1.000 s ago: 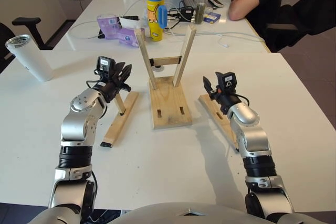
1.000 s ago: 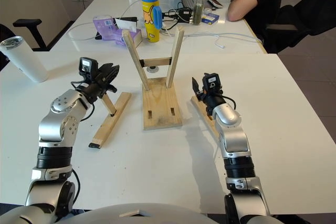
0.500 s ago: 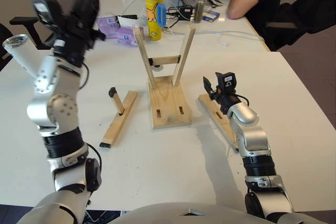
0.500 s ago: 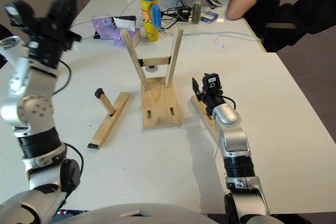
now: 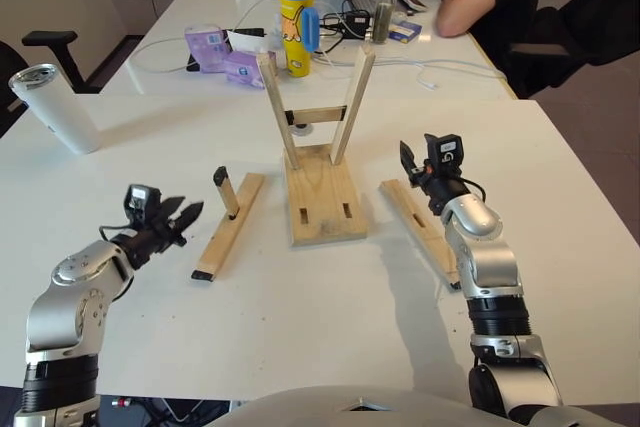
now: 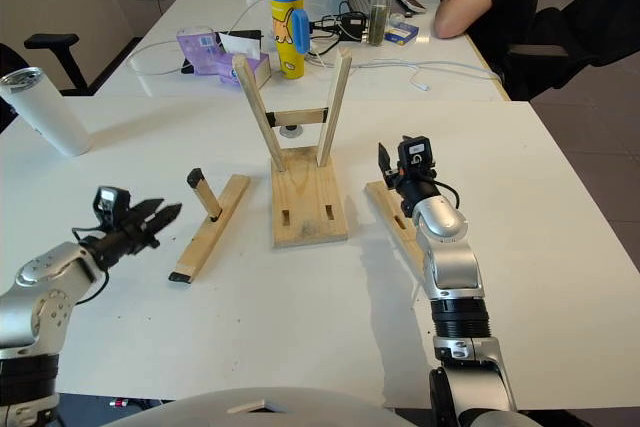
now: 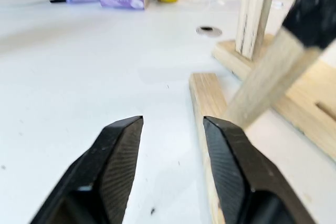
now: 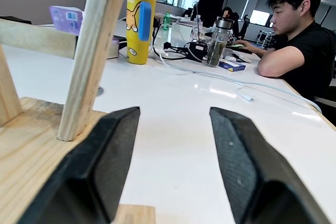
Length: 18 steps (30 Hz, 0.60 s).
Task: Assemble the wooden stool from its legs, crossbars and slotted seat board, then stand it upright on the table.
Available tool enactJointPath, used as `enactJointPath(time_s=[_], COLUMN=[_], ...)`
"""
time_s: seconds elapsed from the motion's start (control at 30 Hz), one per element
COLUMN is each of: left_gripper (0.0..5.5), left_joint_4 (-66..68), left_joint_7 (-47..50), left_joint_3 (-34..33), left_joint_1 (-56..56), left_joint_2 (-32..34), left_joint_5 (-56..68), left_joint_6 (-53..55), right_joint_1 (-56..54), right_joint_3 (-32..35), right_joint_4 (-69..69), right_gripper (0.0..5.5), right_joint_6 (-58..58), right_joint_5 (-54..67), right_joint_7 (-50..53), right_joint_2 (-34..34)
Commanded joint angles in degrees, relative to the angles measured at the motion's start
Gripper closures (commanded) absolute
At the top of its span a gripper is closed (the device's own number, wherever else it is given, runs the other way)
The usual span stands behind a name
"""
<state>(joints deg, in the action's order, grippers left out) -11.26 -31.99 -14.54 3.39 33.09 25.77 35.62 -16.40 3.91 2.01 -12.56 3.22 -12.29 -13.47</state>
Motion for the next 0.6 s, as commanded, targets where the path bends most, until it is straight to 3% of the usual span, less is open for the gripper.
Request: enactJointPath(time_s=[0.03,0.3,0.6], left_gripper=[2.65,1.46,1.46], left_joint_4=[-3.78,-3.3,2.16], left_joint_7=[-2.13,-1.11,1.83], left_joint_3=[2.48,8.82,12.58], left_joint_1=[2.43,-1.67,-2.08], left_joint_2=[2.35,2.32,0.43], left_joint_5=[0.39,-2.77,-9.56], left_joint_6=[3.92,6.67,2.33], right_joint_1=[0.22,4.2,7.06], right_joint_3=[0.27,-1.35,-2.99], right_joint_4=[0.31,-4.1,-6.82], right_gripper=[3.04,3.04,3.04], right_joint_6=[0.47,-0.59,-1.61], right_joint_5=[0.03,-0.36,-0.64], right_joint_7=[0.15,1.84,3.27], right_joint_2=[-0.2,2.18,4.42])
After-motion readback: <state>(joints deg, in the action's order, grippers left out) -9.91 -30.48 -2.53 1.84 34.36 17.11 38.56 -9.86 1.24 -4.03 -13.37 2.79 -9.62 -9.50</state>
